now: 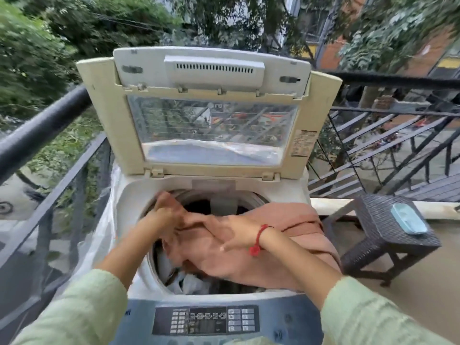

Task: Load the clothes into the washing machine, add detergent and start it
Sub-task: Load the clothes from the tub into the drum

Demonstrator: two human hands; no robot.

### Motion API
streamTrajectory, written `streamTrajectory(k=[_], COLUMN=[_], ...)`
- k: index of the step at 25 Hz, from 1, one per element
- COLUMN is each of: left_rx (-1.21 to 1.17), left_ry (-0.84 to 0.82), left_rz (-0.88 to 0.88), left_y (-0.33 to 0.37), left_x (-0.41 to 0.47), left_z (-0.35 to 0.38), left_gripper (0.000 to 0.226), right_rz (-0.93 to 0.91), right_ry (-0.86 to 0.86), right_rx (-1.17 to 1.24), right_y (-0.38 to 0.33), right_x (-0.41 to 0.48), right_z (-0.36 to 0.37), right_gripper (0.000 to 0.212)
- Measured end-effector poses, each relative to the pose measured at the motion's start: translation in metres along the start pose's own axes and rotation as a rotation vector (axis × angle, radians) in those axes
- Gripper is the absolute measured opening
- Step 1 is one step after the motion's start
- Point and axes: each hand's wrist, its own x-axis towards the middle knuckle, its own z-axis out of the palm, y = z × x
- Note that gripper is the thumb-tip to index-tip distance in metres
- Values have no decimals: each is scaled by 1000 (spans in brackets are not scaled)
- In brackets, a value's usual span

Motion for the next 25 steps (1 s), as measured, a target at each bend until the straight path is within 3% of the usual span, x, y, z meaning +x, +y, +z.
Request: streamTrajectory(k=[1, 2, 5, 7, 9, 10, 12, 15, 17, 20, 23, 25], left_rx=[18, 19, -39, -175, -371, -449, -511, -436, -359, -437, -594, -637], left_ry=[-193, -231, 71, 138, 94, 54, 22, 228, 461, 818, 1199, 1362], left_rz=[61, 90, 123, 268, 458, 522, 588, 595, 611, 559, 419, 332], left_y=[9, 19, 58, 100, 146, 164, 184, 183, 180, 164, 111, 61], left_x=[9, 17, 41, 58, 72, 78, 88, 88, 72, 29, -18, -45], left_z=[12, 20, 30, 30, 29, 30, 37, 43, 32, -12, -56, -68], left_gripper=[63, 68, 103, 134, 145, 146, 136, 87, 59, 44, 40, 40], right_rz=[65, 141, 377, 478, 488, 505, 573, 685, 691, 565, 255, 37], right_ry=[40, 164, 511, 438, 338, 394, 625, 980, 1074, 1180, 1386, 1423], right_rx=[32, 80, 210, 395, 626, 670, 599, 180, -6, -171, -323, -237], right_y=[20, 43, 119, 155, 164, 166, 169, 151, 123, 66, -7, -47], right_x=[-10, -23, -90, -132, -148, -148, -147, -151, -154, -153, -132, -96], right_z=[0, -3, -15, -11, 11, 24, 45, 55, 48, 7, -41, -52], right_gripper=[71, 67, 93, 120, 117, 108, 78, 22, 23, 25, 23, 28])
